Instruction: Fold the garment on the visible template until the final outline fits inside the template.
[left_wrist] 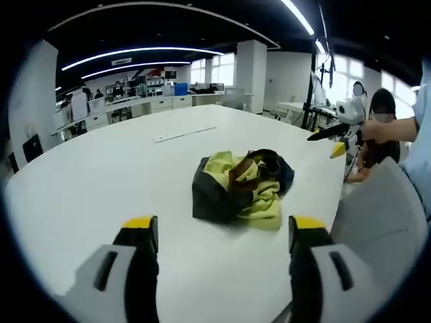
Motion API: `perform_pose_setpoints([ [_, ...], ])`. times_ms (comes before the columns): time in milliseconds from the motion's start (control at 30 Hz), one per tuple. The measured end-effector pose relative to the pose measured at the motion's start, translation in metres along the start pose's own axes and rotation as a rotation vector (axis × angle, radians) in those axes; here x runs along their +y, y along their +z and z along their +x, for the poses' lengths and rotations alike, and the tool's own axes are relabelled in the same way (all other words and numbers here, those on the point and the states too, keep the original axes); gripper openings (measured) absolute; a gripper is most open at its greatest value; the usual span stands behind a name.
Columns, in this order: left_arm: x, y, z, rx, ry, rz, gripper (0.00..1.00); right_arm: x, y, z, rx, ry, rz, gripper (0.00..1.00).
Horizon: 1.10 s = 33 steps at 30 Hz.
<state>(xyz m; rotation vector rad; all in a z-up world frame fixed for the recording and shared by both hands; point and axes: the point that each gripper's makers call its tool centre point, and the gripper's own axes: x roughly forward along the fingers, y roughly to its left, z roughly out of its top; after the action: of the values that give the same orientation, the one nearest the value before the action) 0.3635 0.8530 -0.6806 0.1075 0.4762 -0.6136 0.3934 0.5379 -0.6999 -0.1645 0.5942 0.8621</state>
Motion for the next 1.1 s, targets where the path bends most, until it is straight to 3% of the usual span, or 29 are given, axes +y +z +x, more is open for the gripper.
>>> perform_pose_setpoints([
  [367, -0.002, -0.002, 0.006, 0.005, -0.027, -0.005, 0.66, -0.003, -0.004, 0.004, 0.017, -0.005, 0.001, 0.83],
  [733, 0.001, -0.005, 0.01, 0.014, -0.046, -0.023, 0.55, -0.007, -0.002, 0.007, 0.013, -0.011, 0.005, 0.72],
  [1100, 0.004, -0.01, 0.013, 0.018, -0.055, -0.027, 0.5, -0.01, 0.0, 0.01, 0.028, -0.004, -0.004, 0.69],
])
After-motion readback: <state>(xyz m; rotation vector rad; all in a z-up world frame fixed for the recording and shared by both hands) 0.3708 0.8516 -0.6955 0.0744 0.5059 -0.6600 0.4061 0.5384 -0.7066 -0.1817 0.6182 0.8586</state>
